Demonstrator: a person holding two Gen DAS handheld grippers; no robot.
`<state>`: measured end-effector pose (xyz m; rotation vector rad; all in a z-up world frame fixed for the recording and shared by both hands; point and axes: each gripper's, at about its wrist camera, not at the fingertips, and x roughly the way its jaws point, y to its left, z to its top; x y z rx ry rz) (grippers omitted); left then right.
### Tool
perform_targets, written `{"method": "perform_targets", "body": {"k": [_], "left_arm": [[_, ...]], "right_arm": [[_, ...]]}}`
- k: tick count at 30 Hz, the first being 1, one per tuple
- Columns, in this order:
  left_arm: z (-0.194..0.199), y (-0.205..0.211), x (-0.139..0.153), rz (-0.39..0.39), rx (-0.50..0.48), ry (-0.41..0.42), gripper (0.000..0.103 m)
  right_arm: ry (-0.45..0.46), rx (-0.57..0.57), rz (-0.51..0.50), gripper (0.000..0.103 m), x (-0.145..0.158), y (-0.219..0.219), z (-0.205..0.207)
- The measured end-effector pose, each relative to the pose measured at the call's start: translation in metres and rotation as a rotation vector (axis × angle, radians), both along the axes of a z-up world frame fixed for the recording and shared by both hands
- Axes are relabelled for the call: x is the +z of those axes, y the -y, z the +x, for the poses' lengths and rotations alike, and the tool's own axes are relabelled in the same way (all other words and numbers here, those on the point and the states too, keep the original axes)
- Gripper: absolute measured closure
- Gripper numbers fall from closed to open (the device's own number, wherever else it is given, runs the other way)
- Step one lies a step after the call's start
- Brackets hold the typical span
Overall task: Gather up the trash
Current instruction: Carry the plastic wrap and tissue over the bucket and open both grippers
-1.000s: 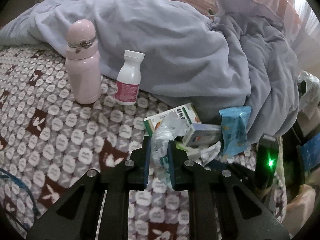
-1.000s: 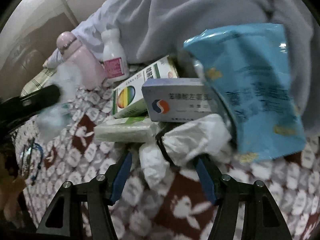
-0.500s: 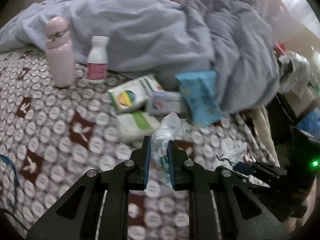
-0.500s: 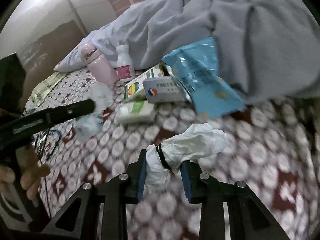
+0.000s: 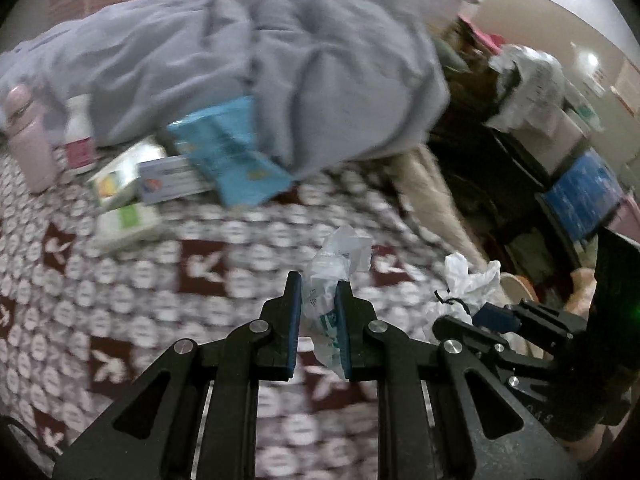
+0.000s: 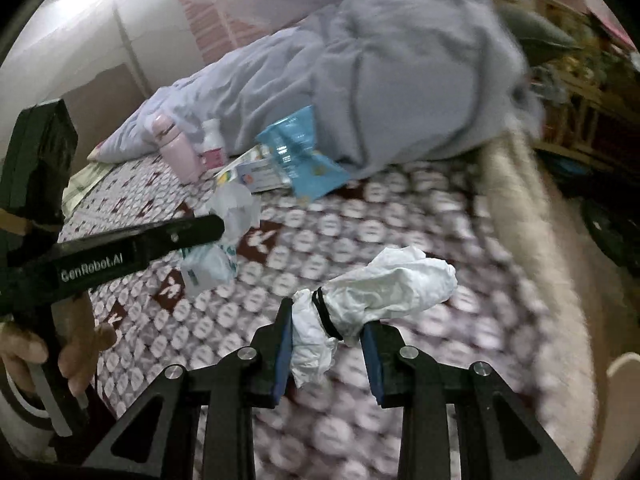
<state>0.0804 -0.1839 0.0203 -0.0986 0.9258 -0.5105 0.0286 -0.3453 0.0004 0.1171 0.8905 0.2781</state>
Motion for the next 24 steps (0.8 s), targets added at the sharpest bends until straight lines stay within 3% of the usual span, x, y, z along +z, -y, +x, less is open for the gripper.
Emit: {"method": "perform_targets", "body": {"k": [14,24], "left_arm": [[-0.034,0.13,0.015,0.003,-0.228,0.027,0.089],[-0.056,0.215,0.01,-0.028,-0.384,-0.028,0.089]], "right_arm": [[0.031,-0.251,-0.028,0.073,0.02,0.126,-0.072],[-0.004,-0.443,-0.056,0.073,0.008,0.216,-0.119]]}}
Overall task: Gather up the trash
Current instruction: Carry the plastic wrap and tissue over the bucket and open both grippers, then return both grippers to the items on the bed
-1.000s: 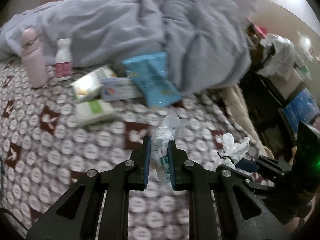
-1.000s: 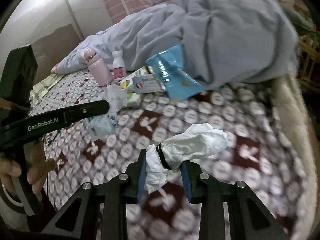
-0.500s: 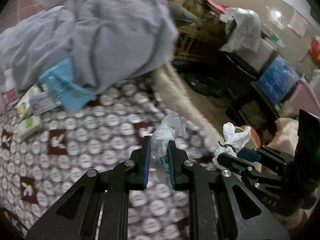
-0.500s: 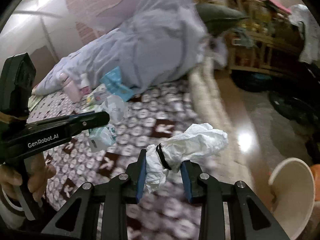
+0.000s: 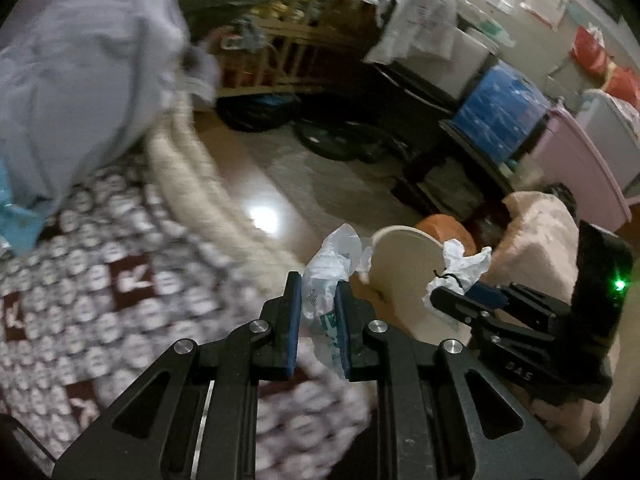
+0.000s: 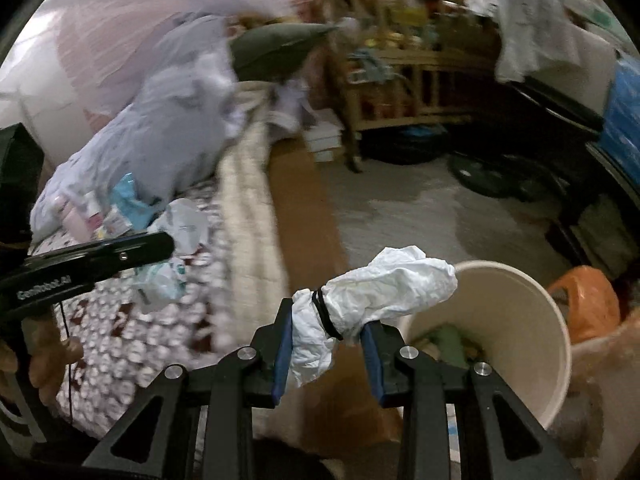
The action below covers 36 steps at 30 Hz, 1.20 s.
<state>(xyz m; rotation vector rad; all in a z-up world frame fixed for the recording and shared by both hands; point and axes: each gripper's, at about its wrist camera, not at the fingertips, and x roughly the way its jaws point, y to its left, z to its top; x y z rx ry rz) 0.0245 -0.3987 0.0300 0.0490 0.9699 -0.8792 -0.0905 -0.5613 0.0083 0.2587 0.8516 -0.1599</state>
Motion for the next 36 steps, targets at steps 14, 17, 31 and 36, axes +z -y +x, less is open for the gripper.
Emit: {"method": "perform_targets", "body": {"k": [14,17,31,36], "left_arm": [[-0.013,0.11,-0.018,-0.054,-0.143,-0.144,0.087],[-0.01,0.122,-0.025,-0.079,-0.164,-0.211,0.064],[0.006,0.068,-0.021,0.002,-0.021,-0.082,0.053],[0.021,0.02,-0.023,0.055,0.093,-0.017,0.053]], "right_arm": [[-0.08,-0.214,0.033,0.072,-0.037,0.089,-0.032],[-0.082,-0.268,0.029,0.054,-0.04,0.101,-0.037],[-0.074,-0.25,0.06,0.037,-0.047,0.085,-0.028],[-0.063,-0.181,0.055,0.037,-0.042,0.055,-0.008]]}}
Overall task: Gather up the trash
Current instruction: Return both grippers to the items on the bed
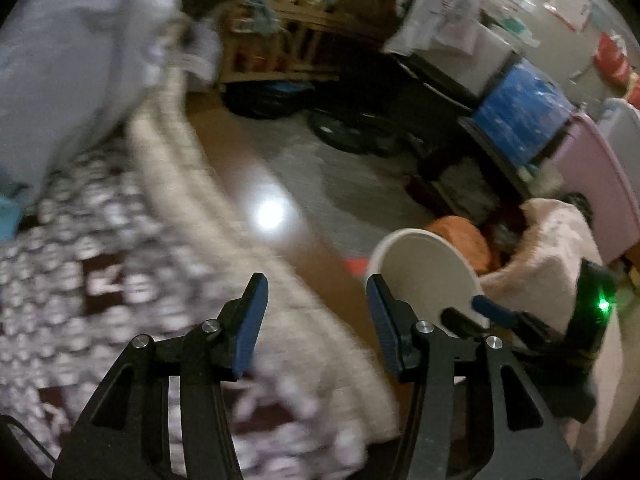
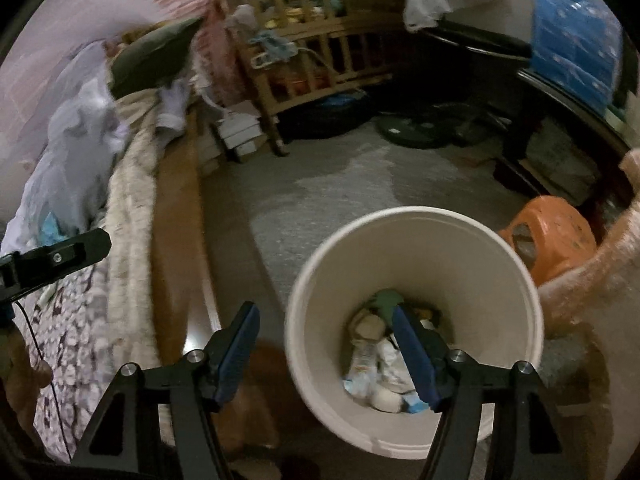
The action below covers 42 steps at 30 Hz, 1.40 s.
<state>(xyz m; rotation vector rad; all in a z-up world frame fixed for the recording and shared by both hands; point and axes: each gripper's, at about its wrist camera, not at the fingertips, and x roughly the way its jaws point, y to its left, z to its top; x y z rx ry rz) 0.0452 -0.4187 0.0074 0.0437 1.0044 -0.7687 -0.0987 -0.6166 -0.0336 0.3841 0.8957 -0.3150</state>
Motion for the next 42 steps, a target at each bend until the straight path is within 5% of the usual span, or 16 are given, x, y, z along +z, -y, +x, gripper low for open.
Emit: {"method": "perform_targets", "body": {"k": [18,35,42], "left_arm": [[0.045,-0.157,-0.005,0.133,0.298,0.113,0.053],[0.078,-0.318,-0.03,0.135,0.542,0.024,0.053],[0.099,-0.367,-0.043,0.163,0.564,0.016,0.049]], "right_arm": [[0.038,0.286,-0.038,0.037,0.023,-0.129,0.089],[0.04,0.527,0.0,0.033,0.022,-0.26,0.179],[0.028,0.595,0.01,0.032,0.012,-0.304,0.226]]}}
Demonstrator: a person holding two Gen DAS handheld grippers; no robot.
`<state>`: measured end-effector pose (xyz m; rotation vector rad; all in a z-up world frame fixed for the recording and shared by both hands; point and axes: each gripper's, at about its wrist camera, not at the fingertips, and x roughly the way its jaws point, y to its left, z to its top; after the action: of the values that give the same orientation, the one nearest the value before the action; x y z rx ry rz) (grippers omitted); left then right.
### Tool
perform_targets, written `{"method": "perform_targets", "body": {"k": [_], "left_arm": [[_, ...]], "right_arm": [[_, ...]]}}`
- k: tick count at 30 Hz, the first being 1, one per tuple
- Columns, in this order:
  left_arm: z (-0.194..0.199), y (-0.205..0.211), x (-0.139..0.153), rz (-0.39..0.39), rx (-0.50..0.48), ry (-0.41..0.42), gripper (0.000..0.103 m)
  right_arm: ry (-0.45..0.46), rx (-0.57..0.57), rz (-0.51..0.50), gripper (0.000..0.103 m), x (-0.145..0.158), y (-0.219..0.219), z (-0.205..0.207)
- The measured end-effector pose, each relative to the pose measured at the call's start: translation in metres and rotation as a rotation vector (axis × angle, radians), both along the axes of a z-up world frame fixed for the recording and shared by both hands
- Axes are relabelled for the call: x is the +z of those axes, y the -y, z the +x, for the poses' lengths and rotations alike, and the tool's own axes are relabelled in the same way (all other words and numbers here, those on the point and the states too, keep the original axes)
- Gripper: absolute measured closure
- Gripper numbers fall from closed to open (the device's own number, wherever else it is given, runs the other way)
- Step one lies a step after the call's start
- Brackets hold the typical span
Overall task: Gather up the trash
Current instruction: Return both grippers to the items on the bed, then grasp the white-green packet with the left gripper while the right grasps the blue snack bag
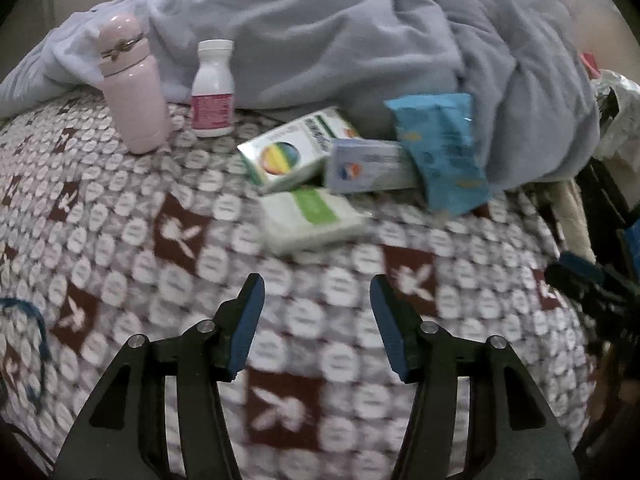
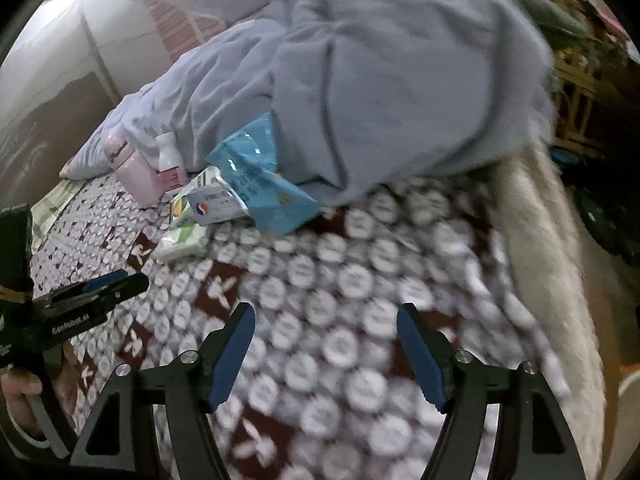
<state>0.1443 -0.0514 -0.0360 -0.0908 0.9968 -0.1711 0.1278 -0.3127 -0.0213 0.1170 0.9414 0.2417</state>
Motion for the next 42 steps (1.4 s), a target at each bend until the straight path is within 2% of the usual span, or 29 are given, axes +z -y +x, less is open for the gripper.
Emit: {"method": "perform_targets", "body": {"k": [4,7,11,16,22,23,24,26,27,30,31,32,35,38,42], "left_arm": [[0.016,-0.013,-0.006,-0.007,-0.033,0.012,0.047],[0.028,-0.017,-0.009,0.017,-0.073,0.044,0.046],[0.046,-0.013,-0.018,0.054,-0.159,0.072,0.046],[0.061,-0.002,-0.034,0.089,-0.265,0.062,0.046],[0.081,0.005,-0.043,0.103,-0.295,0.047,0.046],[0.087,0.005,-0.045,0.091,-0.296,0.033,0.046],[0.09,0.006,-0.048,0.088,-0.297,0.021,0.046],[0.097,0.006,-0.051,0.071,-0.307,-0.002,0.045],[0.101,0.005,-0.052,0.069,-0.317,-0.011,0.045],[0.106,0.001,-0.051,0.054,-0.346,-0.055,0.045],[0.106,0.0,-0.051,0.038,-0.346,-0.068,0.046],[0.104,-0.003,-0.052,0.017,-0.342,-0.078,0.058],[0.097,-0.011,-0.05,0.014,-0.306,-0.074,0.083],[0.085,-0.019,-0.041,-0.056,-0.282,-0.081,0.087],[0.06,-0.02,-0.025,-0.06,-0.252,-0.063,0.088]], "right_arm": [[0.019,0.055,-0.037,0.031,-0.003,-0.029,0.035],[0.041,0.072,-0.084,0.03,-0.005,-0.044,0.057],[0.054,0.084,-0.146,0.029,-0.011,-0.058,0.09],[0.051,0.121,-0.186,0.029,-0.022,-0.07,0.111],[0.042,0.129,-0.159,0.029,-0.034,-0.073,0.127],[0.046,0.125,-0.137,0.03,-0.034,-0.071,0.128],[0.046,0.123,-0.122,0.044,-0.034,-0.069,0.129],[0.043,0.118,-0.085,0.051,-0.034,-0.066,0.127],[0.048,0.126,-0.08,0.061,-0.032,-0.066,0.125],[0.07,0.15,-0.095,0.063,-0.025,-0.069,0.115],[0.081,0.157,-0.099,0.064,-0.022,-0.071,0.111],[0.089,0.161,-0.1,0.065,-0.02,-0.071,0.109],[0.113,0.156,-0.075,0.067,-0.008,-0.066,0.097],[0.126,0.145,-0.044,0.067,0.003,-0.057,0.084],[0.131,0.127,-0.004,0.067,0.015,-0.042,0.06]]}}
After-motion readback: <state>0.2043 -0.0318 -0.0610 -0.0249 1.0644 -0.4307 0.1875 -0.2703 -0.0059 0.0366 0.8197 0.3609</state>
